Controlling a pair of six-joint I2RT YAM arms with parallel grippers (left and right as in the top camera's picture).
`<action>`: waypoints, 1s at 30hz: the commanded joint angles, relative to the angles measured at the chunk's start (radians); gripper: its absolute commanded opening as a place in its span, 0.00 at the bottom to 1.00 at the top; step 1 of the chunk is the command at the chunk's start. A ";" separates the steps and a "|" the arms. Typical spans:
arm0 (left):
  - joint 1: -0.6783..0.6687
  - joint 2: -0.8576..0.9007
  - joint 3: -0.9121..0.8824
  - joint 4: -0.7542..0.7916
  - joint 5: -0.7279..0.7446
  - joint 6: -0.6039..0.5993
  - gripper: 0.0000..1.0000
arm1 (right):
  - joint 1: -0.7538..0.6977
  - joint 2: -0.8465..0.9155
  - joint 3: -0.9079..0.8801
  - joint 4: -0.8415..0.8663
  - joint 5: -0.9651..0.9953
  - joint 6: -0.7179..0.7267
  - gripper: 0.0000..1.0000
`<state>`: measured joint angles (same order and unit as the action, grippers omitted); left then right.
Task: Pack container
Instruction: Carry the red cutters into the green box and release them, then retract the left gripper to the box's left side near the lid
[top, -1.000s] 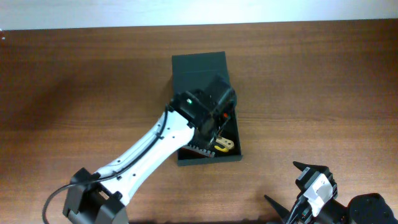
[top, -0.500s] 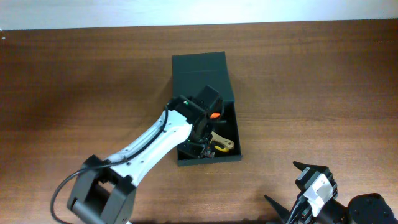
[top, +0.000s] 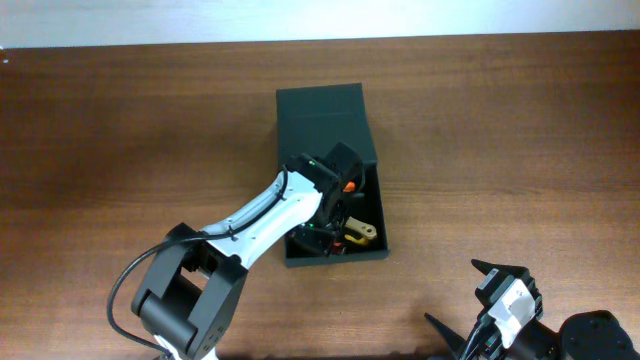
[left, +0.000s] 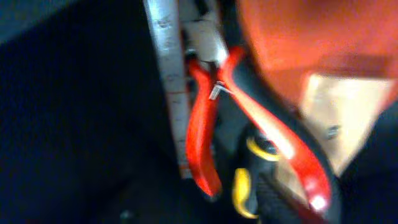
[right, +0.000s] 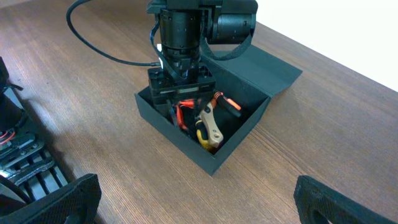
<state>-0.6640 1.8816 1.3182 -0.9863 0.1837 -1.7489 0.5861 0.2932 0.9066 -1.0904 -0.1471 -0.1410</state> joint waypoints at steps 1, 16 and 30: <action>0.006 -0.002 -0.008 -0.006 0.011 -0.004 0.87 | 0.002 -0.008 0.000 0.005 0.009 0.004 0.99; 0.118 -0.485 -0.001 0.079 -0.199 0.855 0.99 | 0.002 -0.008 0.000 0.005 0.010 0.003 0.99; 0.295 -0.600 -0.001 0.027 -0.306 1.433 0.99 | 0.002 -0.008 0.000 0.005 0.010 0.004 0.99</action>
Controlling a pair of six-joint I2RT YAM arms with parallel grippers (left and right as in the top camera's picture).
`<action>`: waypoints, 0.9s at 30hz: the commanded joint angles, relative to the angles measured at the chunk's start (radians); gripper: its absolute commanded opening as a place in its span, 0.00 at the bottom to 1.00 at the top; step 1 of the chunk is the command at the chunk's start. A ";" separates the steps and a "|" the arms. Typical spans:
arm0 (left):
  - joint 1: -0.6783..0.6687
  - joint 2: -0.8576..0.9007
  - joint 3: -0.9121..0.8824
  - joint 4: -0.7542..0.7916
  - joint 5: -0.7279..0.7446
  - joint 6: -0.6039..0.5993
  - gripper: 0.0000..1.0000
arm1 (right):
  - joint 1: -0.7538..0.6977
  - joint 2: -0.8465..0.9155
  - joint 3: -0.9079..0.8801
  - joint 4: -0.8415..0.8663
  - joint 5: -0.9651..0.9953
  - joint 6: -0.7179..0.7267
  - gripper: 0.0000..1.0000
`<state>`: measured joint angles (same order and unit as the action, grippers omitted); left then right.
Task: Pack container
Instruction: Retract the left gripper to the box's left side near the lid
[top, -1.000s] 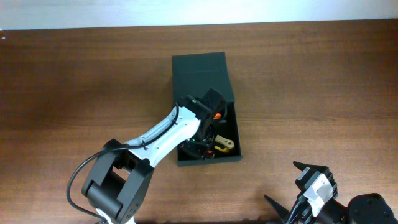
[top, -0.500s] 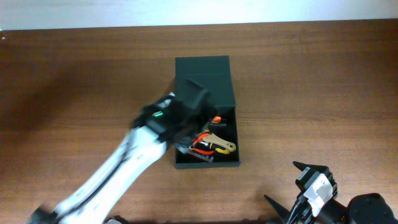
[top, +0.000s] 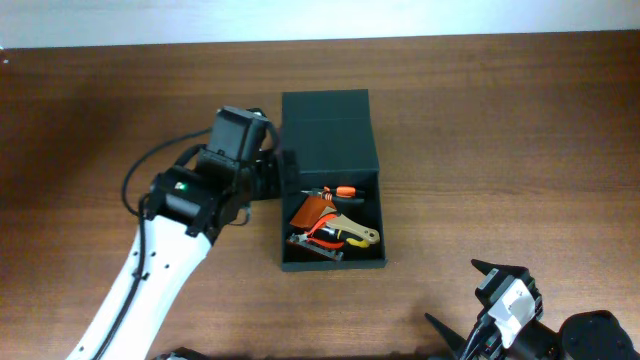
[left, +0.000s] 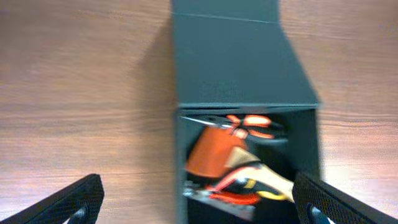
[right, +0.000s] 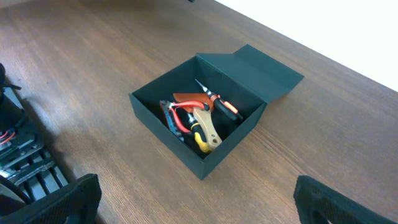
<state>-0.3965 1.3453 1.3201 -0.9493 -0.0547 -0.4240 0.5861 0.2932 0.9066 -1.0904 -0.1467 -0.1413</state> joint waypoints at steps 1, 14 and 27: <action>0.034 -0.078 -0.003 -0.010 -0.066 0.108 0.99 | 0.002 -0.008 0.000 0.005 0.009 0.004 0.99; 0.030 -0.119 -0.003 -0.126 -0.037 0.114 0.99 | 0.002 -0.008 0.000 0.005 0.009 0.004 0.99; 0.030 -0.119 -0.003 -0.092 0.063 0.284 0.99 | 0.002 -0.008 0.000 0.004 -0.289 0.060 0.99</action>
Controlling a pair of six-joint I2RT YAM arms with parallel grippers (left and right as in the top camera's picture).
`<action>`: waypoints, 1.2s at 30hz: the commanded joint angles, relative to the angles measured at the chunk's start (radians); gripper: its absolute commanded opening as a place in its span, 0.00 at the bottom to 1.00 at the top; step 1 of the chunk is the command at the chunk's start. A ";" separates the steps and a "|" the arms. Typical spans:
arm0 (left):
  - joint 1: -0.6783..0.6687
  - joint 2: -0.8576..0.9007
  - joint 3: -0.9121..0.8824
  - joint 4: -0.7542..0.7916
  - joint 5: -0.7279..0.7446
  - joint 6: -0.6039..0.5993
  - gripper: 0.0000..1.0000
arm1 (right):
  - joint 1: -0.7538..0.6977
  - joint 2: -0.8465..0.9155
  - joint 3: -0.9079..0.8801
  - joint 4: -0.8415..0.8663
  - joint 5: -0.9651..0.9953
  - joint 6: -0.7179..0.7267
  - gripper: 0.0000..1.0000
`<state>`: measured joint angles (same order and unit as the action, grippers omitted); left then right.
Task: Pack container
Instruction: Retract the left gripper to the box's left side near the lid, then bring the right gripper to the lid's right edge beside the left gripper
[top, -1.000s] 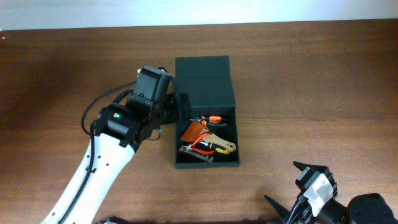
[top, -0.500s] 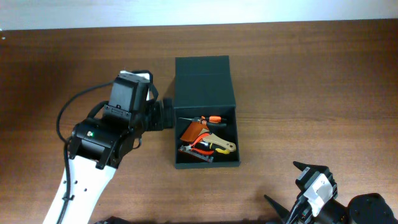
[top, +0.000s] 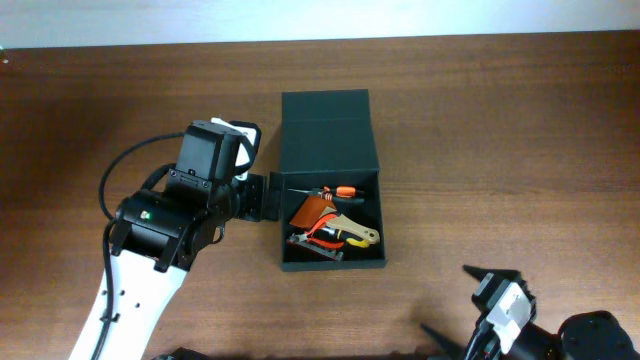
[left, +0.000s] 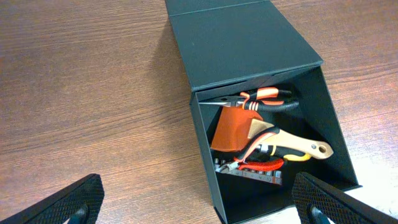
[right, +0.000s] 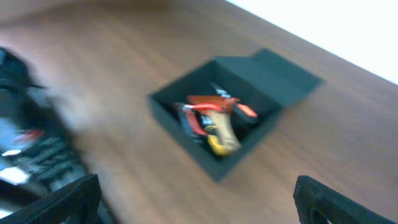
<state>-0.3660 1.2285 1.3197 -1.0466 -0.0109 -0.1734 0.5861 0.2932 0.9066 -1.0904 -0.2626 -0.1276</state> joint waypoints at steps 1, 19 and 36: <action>0.000 -0.002 -0.003 0.006 0.022 0.032 0.99 | 0.002 -0.008 0.000 0.009 -0.204 0.058 0.99; 0.145 0.002 0.026 0.138 0.315 -0.103 0.99 | 0.002 0.668 0.438 0.029 0.142 0.128 0.99; 0.337 0.225 0.026 0.378 0.338 -0.135 0.02 | -0.208 1.330 0.827 0.085 0.124 0.081 0.04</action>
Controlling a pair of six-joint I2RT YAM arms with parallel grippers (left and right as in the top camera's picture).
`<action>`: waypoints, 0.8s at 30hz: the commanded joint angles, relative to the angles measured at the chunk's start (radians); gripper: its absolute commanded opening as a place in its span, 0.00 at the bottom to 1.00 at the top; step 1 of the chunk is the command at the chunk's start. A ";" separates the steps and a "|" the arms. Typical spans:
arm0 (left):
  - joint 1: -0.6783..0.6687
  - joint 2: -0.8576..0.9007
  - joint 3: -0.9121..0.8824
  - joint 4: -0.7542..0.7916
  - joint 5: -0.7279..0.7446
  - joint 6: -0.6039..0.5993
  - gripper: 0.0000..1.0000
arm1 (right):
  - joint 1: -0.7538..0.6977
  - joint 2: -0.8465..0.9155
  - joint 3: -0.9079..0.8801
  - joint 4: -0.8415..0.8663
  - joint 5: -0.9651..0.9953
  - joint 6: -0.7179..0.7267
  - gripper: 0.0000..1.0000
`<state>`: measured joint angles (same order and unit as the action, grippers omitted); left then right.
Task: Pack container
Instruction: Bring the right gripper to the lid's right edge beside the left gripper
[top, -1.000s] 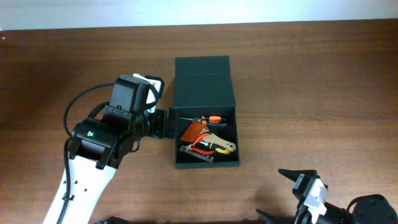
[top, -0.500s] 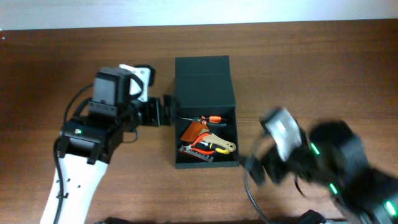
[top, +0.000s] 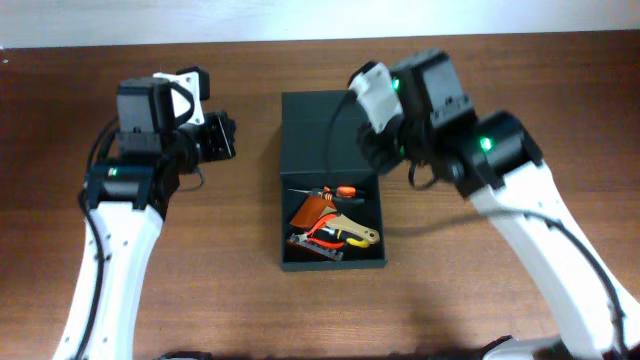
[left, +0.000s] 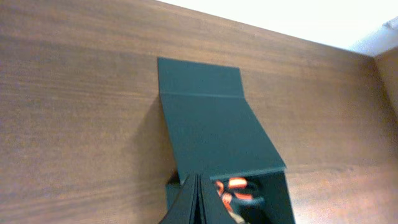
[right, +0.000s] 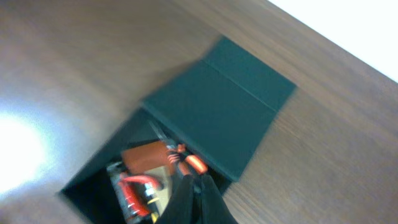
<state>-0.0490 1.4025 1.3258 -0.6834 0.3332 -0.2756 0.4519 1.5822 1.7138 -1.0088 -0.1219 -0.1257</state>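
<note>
A dark green box stands mid-table, its hinged lid leaning open toward the back. Inside lie an orange pouch, an orange-handled screwdriver, red pliers and a wooden-handled tool. My left gripper is shut and holds nothing, left of the lid. My right gripper is shut on nothing at the lid's right edge. The left wrist view shows the lid beyond shut fingertips. The right wrist view shows the pouch and shut fingertips.
Brown wooden table all round the box. A pale wall edge runs along the table's back. The left arm reaches in from the front left, the right arm from the front right.
My left gripper was open by the box's left wall; now it is shut, farther back beside the lid. The right gripper was open at the front right edge; now it is shut by the lid.
My left gripper was down inside the box among the tools. Then it stood open outside, left of the lid, the tools lying in the box, then by the left wall. The right arm stayed at the front right edge. Now both are shut, flanking the lid.
</note>
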 joint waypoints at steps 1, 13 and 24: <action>0.026 0.074 0.019 0.017 -0.003 -0.051 0.02 | -0.107 0.061 0.020 0.004 -0.057 0.101 0.04; 0.055 0.377 0.019 0.022 0.102 -0.184 0.02 | -0.417 0.343 0.020 -0.002 -0.449 0.300 0.04; 0.031 0.445 0.019 0.043 0.115 -0.185 0.02 | -0.439 0.584 0.020 -0.024 -0.597 0.326 0.04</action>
<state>-0.0101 1.8256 1.3262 -0.6498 0.4244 -0.4503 0.0189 2.1197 1.7157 -1.0290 -0.6273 0.1875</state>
